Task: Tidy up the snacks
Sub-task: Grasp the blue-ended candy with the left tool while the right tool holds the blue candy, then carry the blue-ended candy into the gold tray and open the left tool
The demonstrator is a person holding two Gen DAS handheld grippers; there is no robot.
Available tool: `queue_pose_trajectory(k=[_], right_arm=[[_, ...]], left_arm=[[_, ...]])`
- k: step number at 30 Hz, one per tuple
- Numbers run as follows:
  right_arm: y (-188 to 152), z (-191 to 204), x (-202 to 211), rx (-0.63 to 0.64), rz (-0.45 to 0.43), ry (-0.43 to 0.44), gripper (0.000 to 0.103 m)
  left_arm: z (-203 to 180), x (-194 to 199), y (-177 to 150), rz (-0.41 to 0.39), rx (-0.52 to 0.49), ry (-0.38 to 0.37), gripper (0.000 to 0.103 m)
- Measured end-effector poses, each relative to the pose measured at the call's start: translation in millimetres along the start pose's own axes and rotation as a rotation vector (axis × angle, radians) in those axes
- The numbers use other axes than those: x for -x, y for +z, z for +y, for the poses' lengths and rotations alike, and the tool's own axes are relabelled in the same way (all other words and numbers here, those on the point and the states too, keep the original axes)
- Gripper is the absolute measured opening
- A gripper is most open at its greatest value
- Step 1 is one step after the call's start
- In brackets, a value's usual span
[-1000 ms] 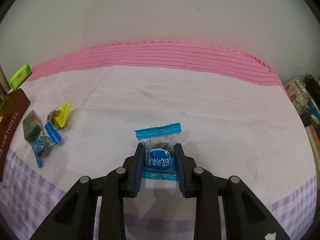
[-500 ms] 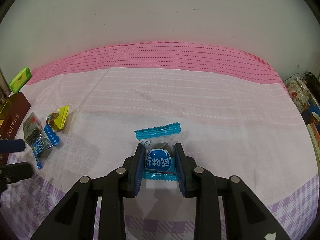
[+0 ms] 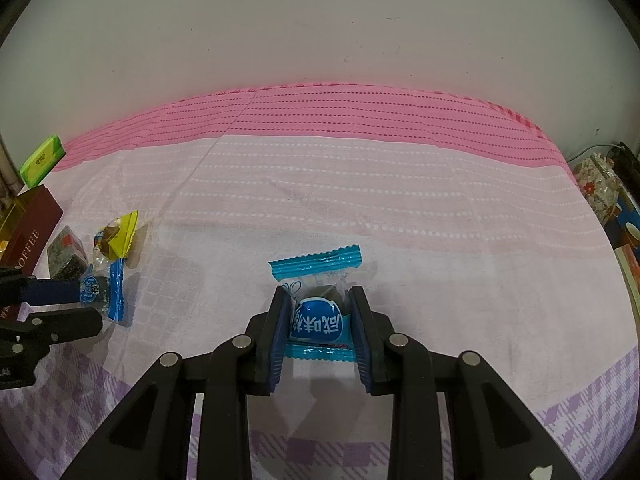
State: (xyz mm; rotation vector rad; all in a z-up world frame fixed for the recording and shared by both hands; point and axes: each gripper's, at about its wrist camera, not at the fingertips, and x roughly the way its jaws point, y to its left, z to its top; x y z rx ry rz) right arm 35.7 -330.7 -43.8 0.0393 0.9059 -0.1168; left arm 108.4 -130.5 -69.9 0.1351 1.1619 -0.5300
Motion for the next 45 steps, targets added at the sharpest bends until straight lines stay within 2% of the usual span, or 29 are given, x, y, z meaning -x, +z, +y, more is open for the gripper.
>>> queue_pose_trajectory(k=[6, 12, 16, 18, 31, 32, 36, 39, 41, 45], right_arm=[[0.2, 0.6, -0.3, -0.001, 0.001, 0.002, 0.029], [0.6, 1.3, -0.2, 0.000, 0.001, 0.005, 0.031], [1.0, 1.8, -0.7, 0.000, 0.001, 0.007, 0.031], [1.0, 1.7, -0.6, 0.000, 0.001, 0.007, 0.031], [1.4, 1.5, -0.2, 0.001, 0.001, 0.009, 0.031], [1.5, 1.6, -0.2, 0.001, 0.001, 0.008, 0.031], [1.6, 1.5, -0.2, 0.000, 0.001, 0.010, 0.031], [1.9, 0.4, 0.3, 0.001, 0.002, 0.011, 0.032], [1.6, 0.5, 0.5, 0.002, 0.002, 0.010, 0.032], [1.9, 0.1, 0.5, 0.002, 0.002, 0.010, 0.032]], left_arm=[[-14.9, 11.6, 6.9, -0.016, -0.136, 0.018, 0.045], [-28.7, 2.8, 16.6, 0.030, -0.283, 0.028, 0.045], [-29.9, -6.5, 19.9, 0.065, -0.320, 0.024, 0.045], [-32.3, -8.8, 22.5, 0.054, -0.328, 0.042, 0.045], [-43.2, -23.1, 32.3, 0.059, -0.319, 0.030, 0.048], [-42.8, -28.4, 32.0, 0.075, -0.311, 0.023, 0.049], [-39.1, -28.3, 36.9, 0.060, -0.252, 0.002, 0.048], [-40.1, -26.7, 35.0, 0.046, -0.255, 0.006, 0.040], [-39.1, -24.5, 32.6, 0.049, -0.248, -0.018, 0.032], [-35.9, -20.4, 27.3, 0.043, -0.224, -0.026, 0.023]])
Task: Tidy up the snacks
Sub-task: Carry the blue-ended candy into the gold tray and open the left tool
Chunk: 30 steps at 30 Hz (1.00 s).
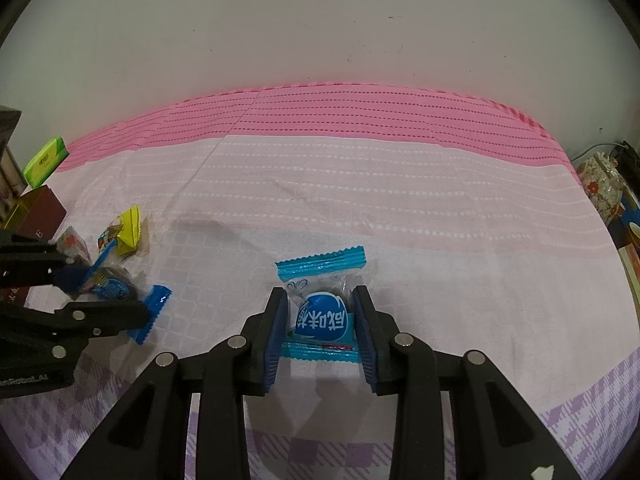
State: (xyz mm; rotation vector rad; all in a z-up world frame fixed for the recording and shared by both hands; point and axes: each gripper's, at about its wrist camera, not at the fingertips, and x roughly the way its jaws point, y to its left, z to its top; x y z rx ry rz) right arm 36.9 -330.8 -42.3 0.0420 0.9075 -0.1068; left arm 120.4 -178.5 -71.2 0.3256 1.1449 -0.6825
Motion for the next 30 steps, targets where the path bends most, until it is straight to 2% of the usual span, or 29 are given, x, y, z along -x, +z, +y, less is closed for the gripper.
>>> queue_pose_trajectory(k=[17, 24, 30], right_arm=[[-1.7, 4.0, -0.1, 0.005, 0.000, -0.006, 0.033], [-1.7, 3.4, -0.5, 0.006, 0.000, -0.007, 0.033], [-2.2, 3.7, -0.9, 0.007, 0.000, -0.007, 0.033]], left_arm=[[4.1, 48.3, -40.1, -0.050, 0.103, -0.019, 0.021], [22.1, 83.7, -51.2, -0.083, 0.156, 0.043, 0.021], [59.8, 113.8, -63.9, -0.107, 0.242, 0.113, 0.021]])
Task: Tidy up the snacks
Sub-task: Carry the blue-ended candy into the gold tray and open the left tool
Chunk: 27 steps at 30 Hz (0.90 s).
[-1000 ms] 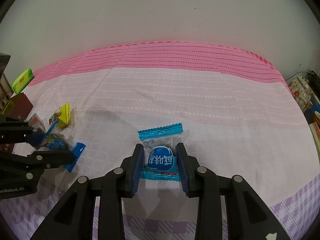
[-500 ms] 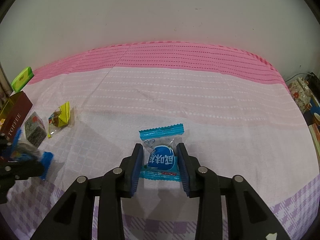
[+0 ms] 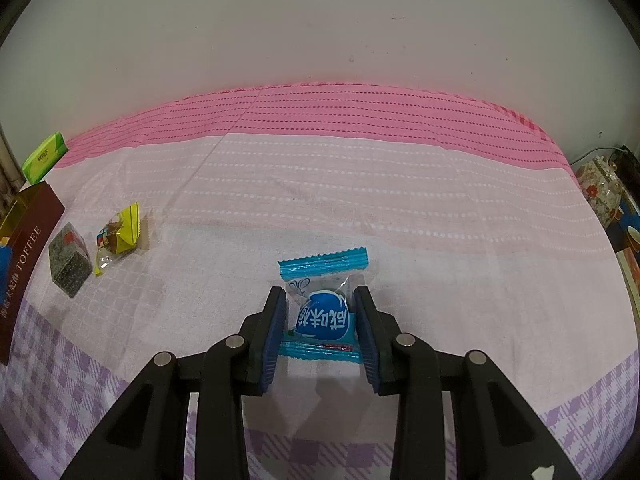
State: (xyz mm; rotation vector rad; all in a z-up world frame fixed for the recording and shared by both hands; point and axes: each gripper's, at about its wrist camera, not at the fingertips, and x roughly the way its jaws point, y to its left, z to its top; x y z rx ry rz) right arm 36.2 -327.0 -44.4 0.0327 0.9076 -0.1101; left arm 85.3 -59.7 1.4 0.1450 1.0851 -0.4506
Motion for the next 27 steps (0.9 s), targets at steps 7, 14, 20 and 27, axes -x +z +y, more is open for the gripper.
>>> queue_pose_trajectory(k=[7, 14, 20, 27], right_arm=[[-0.1, 1.2, 0.1, 0.004, 0.000, -0.004, 0.033], [-0.3, 1.5, -0.2, 0.008, 0.000, -0.009, 0.033], [-0.3, 1.2, -0.3, 0.008, 0.000, -0.008, 0.033], [-0.2, 1.2, -0.4, 0.009, 0.000, -0.008, 0.033]], left_arm=[[73.2, 24.8, 8.1, -0.034, 0.125, 0.112, 0.021], [147.7, 24.8, 9.0, -0.026, 0.267, 0.186, 0.021], [192.5, 6.9, 8.4, 0.019, 0.323, 0.236, 0.021], [211.4, -19.8, 6.8, 0.079, 0.365, 0.247, 0.021]])
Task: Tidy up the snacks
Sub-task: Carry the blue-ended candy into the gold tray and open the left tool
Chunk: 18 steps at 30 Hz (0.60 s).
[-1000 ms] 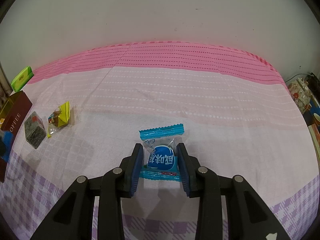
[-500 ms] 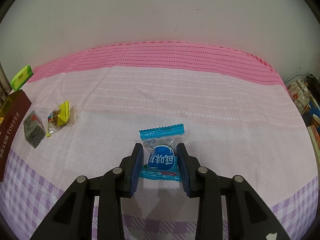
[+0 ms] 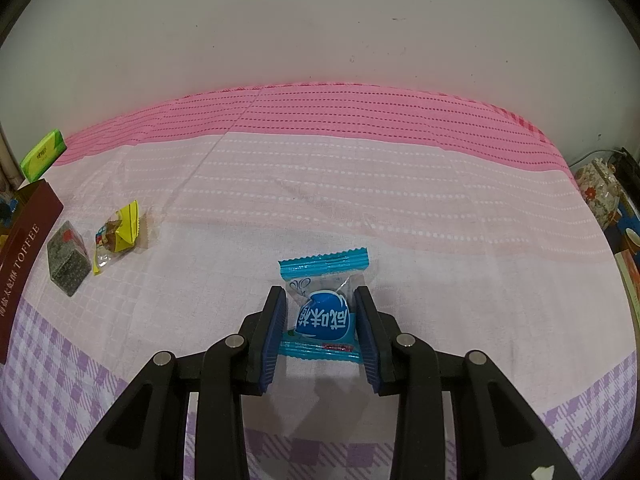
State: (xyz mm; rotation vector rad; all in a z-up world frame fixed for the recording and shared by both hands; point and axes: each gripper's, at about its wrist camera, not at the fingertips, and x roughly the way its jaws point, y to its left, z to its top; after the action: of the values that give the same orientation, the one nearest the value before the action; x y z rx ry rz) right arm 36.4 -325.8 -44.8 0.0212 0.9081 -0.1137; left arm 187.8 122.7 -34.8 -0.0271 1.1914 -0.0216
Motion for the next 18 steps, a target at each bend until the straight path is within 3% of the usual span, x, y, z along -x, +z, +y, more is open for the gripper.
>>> queue_pose_trajectory(k=[18], right_arm=[[0.0, -0.4, 0.0, 0.000, 0.000, 0.002, 0.033]], left_arm=[[15.6, -22.4, 0.0, 0.052, 0.055, 0.007, 0.022]])
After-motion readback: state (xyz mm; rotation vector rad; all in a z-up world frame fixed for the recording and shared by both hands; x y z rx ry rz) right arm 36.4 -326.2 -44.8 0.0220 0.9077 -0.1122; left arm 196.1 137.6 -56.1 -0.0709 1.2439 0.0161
